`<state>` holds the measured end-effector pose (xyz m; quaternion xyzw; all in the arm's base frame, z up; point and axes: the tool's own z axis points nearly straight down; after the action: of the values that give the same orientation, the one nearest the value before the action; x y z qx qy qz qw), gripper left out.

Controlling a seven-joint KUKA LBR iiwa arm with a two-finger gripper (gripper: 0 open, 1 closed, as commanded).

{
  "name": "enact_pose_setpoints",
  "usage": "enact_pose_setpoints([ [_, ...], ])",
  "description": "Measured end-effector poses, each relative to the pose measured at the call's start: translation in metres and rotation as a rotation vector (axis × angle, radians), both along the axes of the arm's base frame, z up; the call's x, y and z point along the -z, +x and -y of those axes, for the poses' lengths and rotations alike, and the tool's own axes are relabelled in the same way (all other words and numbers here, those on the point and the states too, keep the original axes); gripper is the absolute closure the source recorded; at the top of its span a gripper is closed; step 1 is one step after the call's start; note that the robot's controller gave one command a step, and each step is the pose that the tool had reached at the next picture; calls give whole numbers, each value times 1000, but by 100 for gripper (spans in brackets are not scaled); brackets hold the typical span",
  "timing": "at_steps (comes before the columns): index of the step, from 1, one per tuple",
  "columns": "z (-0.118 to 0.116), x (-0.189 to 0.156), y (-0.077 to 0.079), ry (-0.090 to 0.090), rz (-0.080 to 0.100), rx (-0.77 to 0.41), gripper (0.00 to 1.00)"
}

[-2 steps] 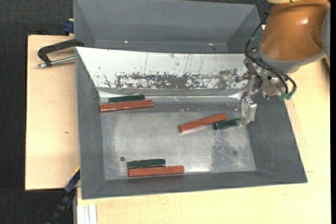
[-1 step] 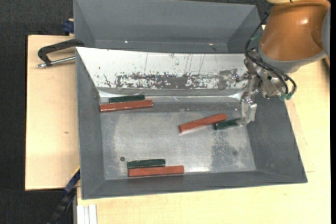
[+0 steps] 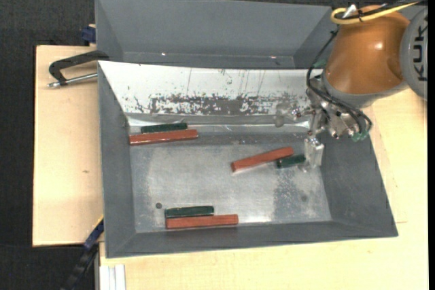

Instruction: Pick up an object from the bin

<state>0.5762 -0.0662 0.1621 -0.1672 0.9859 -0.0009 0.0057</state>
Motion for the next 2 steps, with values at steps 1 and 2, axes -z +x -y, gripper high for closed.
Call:
enact_pose_setpoints([
  [1,-14,91,5,3,-9,275,100],
  [2,-14,91,5,3,-9,275,100],
])
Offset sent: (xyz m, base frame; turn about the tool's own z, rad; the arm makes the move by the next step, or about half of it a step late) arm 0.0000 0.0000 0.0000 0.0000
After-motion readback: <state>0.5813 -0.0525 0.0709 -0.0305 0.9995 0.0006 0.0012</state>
